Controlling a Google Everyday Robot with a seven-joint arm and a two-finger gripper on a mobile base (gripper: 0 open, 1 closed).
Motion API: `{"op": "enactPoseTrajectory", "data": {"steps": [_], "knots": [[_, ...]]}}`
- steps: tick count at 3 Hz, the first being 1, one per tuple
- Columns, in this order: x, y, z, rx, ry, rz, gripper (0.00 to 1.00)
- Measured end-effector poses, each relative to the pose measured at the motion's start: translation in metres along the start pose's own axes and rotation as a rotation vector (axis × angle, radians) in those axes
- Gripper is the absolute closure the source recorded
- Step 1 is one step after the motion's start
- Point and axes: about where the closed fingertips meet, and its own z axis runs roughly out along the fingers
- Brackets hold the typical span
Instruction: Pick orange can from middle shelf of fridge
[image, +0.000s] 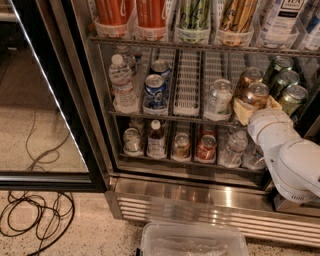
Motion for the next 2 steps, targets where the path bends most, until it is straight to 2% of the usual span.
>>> {"op": "enactPoseTrajectory", "data": {"steps": [1, 2], "knots": [[-0.0026, 0.0003, 0.0057, 0.007, -0.018, 0.019, 0.38], [-0.0026, 0.0003, 0.0057, 0.007, -0.018, 0.019, 0.57]]}}
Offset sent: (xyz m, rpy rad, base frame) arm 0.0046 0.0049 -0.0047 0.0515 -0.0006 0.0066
